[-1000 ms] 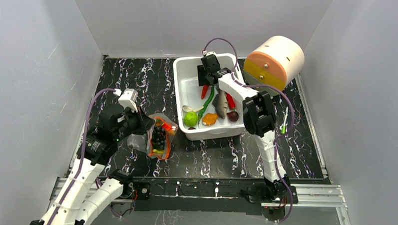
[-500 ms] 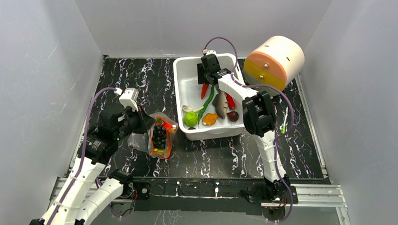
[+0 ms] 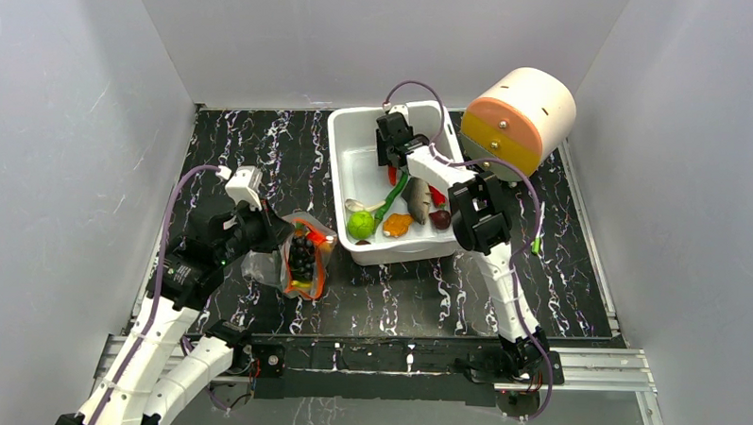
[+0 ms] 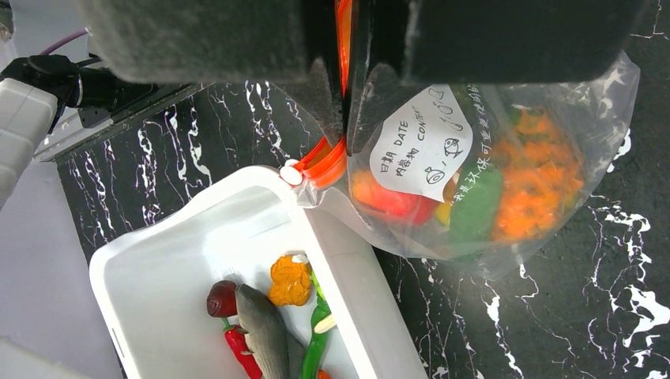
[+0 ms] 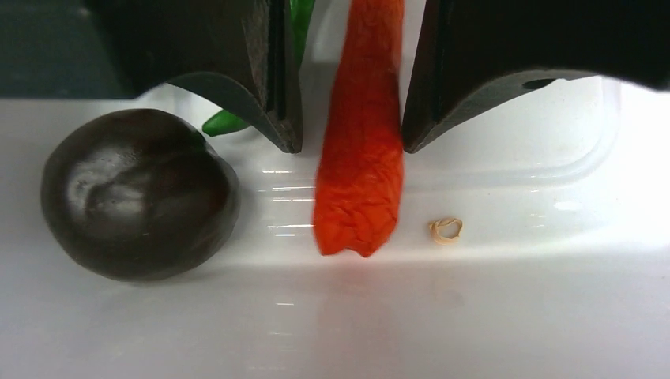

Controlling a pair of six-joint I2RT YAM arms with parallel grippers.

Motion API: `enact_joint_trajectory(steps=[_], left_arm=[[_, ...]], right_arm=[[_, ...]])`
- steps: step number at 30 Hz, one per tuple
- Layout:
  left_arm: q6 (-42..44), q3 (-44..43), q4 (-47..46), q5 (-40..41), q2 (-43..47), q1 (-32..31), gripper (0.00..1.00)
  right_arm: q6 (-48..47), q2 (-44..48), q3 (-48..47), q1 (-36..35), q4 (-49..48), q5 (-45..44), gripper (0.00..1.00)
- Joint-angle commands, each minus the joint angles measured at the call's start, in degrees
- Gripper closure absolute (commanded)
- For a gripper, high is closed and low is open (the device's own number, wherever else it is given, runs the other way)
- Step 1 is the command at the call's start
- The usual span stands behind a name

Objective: Place the food in the zip-top bag and seal the zipper
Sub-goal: Pick up the fake vegetable from the bin.

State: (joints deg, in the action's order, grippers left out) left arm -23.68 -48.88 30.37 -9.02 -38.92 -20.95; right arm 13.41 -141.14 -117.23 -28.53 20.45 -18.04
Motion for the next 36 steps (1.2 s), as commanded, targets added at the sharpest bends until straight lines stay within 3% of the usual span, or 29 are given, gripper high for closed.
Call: enact_joint_trajectory(steps=[1, 5, 10, 18, 24, 36], left_arm=[[-0.7, -1.1, -1.3, -0.6, 0.6, 0.0, 1.00], [-1.4, -1.5, -0.8, -0.8, 1.0, 0.0, 1.00], [-1.5, -2.4, 0.9, -0.7, 1.7, 0.0, 1.00], [-4.0, -2.8, 1.4, -3.2, 1.8, 0.0, 1.00], [-6.9, -3.4, 0.4, -4.9, 1.6, 0.0, 1.00], [-8.8, -6.5, -0.3, -6.6, -0.7, 0.0, 1.00]], right_arm=[[-1.2, -1.0, -3.4, -0.2, -2.7, -0.9, 0.57], [-1.8, 1.1, -2.1, -0.1, -2.7, -0.9, 0.73], [-3.3, 6.7, 0.7, -0.2, -3.7, 3.8, 0.80], [-5.5, 21.7, 10.5, -0.1, -6.6, 11.4, 0.81], [-5.8, 33.0, 17.1, -0.2, -9.6, 23.2, 0.80], [-8.1, 61.0, 44.4, -3.1, -27.0, 39.9, 0.79]])
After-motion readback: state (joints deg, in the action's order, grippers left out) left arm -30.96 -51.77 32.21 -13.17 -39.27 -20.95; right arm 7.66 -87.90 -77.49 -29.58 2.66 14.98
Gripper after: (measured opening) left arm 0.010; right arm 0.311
